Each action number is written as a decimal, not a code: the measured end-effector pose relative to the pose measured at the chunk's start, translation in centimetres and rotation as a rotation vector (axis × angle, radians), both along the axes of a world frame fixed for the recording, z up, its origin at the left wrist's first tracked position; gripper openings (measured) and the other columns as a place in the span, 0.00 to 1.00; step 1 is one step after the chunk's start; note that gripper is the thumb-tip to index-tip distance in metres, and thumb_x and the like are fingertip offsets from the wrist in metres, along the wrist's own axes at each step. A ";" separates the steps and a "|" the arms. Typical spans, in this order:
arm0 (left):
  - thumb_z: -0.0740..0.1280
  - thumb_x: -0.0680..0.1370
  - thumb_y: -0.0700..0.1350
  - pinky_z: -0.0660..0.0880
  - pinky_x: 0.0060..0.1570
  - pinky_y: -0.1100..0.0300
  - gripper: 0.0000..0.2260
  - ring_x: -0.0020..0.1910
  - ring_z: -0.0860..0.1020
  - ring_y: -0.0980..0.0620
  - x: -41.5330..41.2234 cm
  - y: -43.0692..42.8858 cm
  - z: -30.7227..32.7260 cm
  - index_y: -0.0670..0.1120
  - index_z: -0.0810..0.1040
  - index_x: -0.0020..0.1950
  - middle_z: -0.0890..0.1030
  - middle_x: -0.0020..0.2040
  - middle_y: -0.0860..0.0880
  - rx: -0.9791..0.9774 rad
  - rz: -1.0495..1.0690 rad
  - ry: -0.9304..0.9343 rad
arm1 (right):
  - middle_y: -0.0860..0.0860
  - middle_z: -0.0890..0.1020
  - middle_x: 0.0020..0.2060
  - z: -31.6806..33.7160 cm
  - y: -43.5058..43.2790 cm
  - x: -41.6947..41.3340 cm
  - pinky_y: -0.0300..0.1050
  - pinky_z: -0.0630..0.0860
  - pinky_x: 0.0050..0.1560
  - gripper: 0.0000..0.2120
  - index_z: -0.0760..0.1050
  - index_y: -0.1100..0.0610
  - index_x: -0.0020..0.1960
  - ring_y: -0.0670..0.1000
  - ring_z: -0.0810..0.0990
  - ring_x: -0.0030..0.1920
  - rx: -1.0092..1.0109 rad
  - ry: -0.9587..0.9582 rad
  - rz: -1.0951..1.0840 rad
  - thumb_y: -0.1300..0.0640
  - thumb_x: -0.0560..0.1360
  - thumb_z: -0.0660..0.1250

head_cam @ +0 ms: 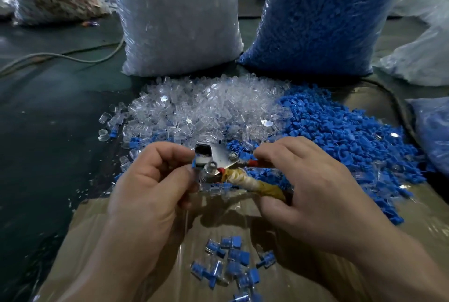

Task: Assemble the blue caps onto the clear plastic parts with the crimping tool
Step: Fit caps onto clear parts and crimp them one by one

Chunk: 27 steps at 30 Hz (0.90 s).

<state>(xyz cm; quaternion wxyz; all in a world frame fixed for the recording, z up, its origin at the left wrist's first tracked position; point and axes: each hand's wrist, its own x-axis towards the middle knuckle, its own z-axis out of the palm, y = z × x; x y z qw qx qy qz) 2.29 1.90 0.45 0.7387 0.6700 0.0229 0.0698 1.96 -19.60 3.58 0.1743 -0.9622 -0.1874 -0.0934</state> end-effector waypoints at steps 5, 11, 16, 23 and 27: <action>0.70 0.73 0.36 0.74 0.26 0.68 0.11 0.28 0.78 0.56 -0.3 -0.3 1.0 0.53 0.83 0.44 0.82 0.34 0.47 0.056 -0.014 -0.045 | 0.40 0.73 0.54 0.0 -0.4 0.1 0.40 0.69 0.54 0.29 0.69 0.47 0.66 0.44 0.71 0.55 -0.017 0.036 0.010 0.37 0.69 0.58; 0.70 0.70 0.39 0.75 0.27 0.67 0.09 0.30 0.77 0.55 -0.5 -0.4 1.3 0.53 0.83 0.43 0.81 0.35 0.47 0.041 -0.031 -0.029 | 0.41 0.74 0.48 0.3 0.0 0.2 0.43 0.73 0.50 0.26 0.68 0.42 0.64 0.46 0.71 0.51 -0.068 0.077 0.035 0.34 0.69 0.55; 0.69 0.67 0.44 0.75 0.27 0.67 0.08 0.29 0.77 0.56 -0.7 -0.4 1.4 0.53 0.83 0.43 0.81 0.34 0.47 0.043 -0.032 -0.024 | 0.41 0.73 0.42 0.5 0.3 0.2 0.42 0.71 0.47 0.27 0.74 0.43 0.62 0.46 0.71 0.45 -0.079 0.079 0.023 0.34 0.68 0.54; 0.73 0.69 0.44 0.77 0.29 0.65 0.07 0.31 0.78 0.55 -0.9 -0.1 1.1 0.53 0.83 0.46 0.81 0.35 0.48 0.072 -0.003 -0.086 | 0.39 0.75 0.41 0.7 0.4 -0.2 0.34 0.68 0.44 0.25 0.75 0.42 0.60 0.41 0.71 0.44 -0.029 0.088 0.015 0.34 0.68 0.55; 0.71 0.75 0.35 0.75 0.27 0.66 0.12 0.29 0.77 0.56 -0.4 0.6 0.4 0.53 0.83 0.45 0.80 0.32 0.48 0.149 0.073 -0.063 | 0.36 0.74 0.48 0.2 -0.5 0.0 0.33 0.65 0.49 0.28 0.72 0.42 0.65 0.40 0.69 0.50 -0.046 0.071 -0.048 0.33 0.67 0.57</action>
